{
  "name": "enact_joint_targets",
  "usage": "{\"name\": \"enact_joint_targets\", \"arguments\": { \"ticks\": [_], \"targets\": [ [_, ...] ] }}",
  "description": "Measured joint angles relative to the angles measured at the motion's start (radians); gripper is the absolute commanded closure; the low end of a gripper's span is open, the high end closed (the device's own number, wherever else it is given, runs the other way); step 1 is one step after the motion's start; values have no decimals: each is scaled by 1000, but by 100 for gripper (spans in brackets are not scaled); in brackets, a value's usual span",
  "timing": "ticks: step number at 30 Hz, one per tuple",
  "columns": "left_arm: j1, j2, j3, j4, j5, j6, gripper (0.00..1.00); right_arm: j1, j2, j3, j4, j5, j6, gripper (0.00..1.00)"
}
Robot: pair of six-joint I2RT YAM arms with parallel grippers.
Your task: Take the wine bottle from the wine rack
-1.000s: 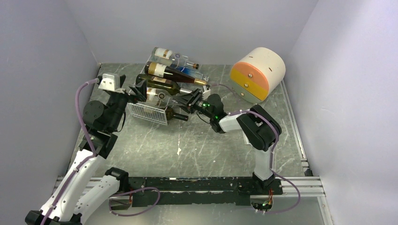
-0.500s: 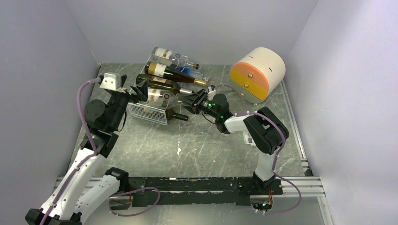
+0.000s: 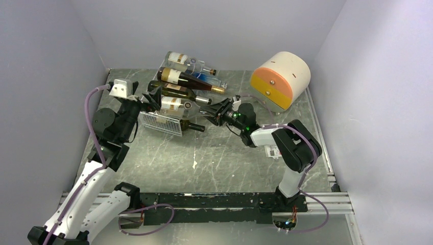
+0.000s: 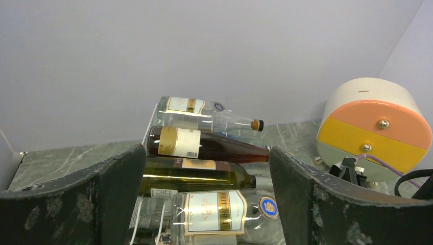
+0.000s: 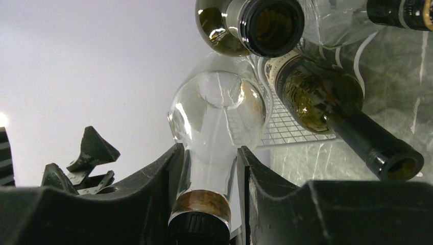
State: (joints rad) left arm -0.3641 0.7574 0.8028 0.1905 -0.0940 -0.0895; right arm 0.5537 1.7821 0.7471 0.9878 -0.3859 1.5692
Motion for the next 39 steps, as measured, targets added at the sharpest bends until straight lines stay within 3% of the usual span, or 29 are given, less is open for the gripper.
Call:
{"name": "enact_joint_targets", "arguments": {
  "ticks": [24,39],
  "targets": [
    [-6,10,0,0,1,0,6,-103,-153,-164,-2,-61,72,100],
    [-13,17,0,0,1,0,6,-223,-460,-314,-122,-155,70,100]
  ]
}}
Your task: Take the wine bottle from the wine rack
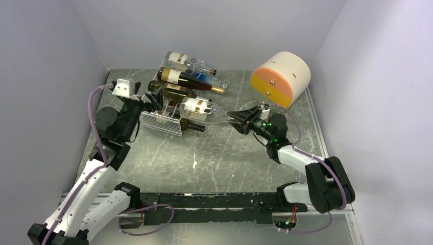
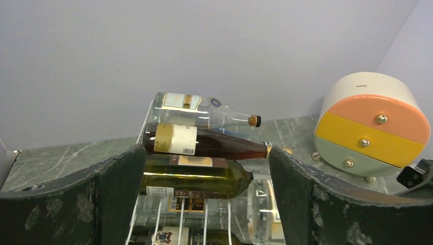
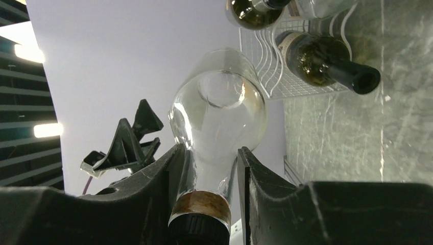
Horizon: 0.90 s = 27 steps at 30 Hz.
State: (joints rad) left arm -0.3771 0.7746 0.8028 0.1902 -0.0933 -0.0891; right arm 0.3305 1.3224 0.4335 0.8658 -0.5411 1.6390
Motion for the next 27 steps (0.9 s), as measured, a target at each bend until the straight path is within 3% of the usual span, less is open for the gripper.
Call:
{"name": "enact_joint_targets", "arguments": {
  "ticks": [13,21,27],
  "targets": [
    [-6,11,0,-1,0,0,6,-293,-358,-35,-506,-156,-163,100],
    [-7,15,0,-1,1,0,6,-450,-360,51,-916,-168,-439,100],
    [-8,16,0,-1,4,0,6,-499,-265,257,-1193,-122,-698,100]
  ]
}}
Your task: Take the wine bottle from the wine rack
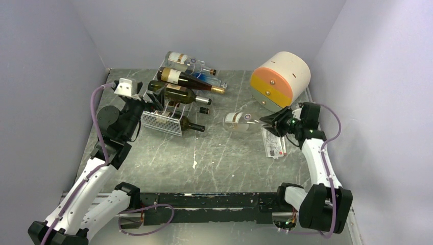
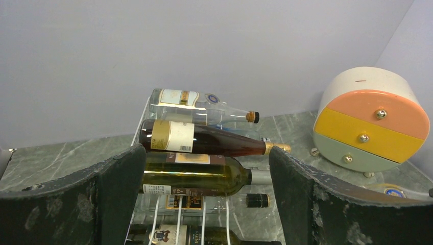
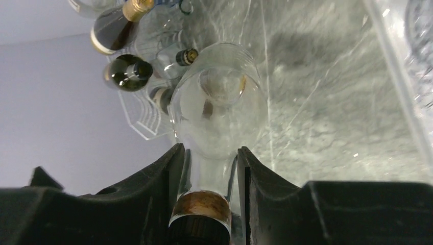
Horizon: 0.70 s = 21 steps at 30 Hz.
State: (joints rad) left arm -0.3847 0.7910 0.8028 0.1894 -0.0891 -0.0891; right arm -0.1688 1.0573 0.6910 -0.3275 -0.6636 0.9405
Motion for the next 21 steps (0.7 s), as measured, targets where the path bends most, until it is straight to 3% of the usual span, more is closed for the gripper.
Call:
{"name": "enact_joint_targets", "arguments": {
  "ticks": [12,21],
  "targets": [
    [-1,3,0,0,5,0,6,3,147,393,-387,239,-439,100],
    [-3,11,0,0,8,-1,6,164,223,526,-465,501,-550,100]
  ]
}}
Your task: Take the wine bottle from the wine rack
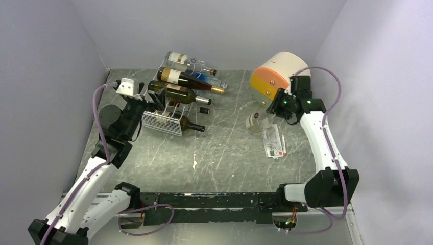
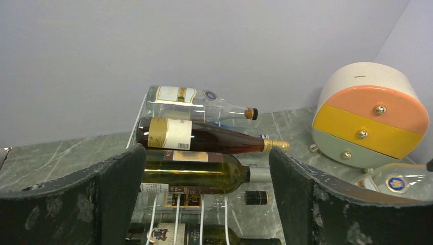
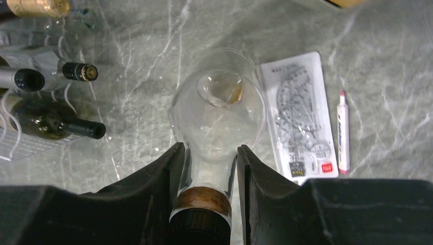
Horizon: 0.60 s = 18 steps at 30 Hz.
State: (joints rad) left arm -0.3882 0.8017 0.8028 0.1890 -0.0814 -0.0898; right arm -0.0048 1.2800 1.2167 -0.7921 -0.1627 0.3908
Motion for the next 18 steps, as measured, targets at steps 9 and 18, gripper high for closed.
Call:
{"name": "enact_joint_targets", "arguments": {
  "ticks": [9,18],
  "targets": [
    [-2,8,0,-7,0,0,6,222,152,153,-3,204,-15,100],
    [-4,12,0,-7,0,0,6,266,276,303,-103,354,-41,100]
  ]
}}
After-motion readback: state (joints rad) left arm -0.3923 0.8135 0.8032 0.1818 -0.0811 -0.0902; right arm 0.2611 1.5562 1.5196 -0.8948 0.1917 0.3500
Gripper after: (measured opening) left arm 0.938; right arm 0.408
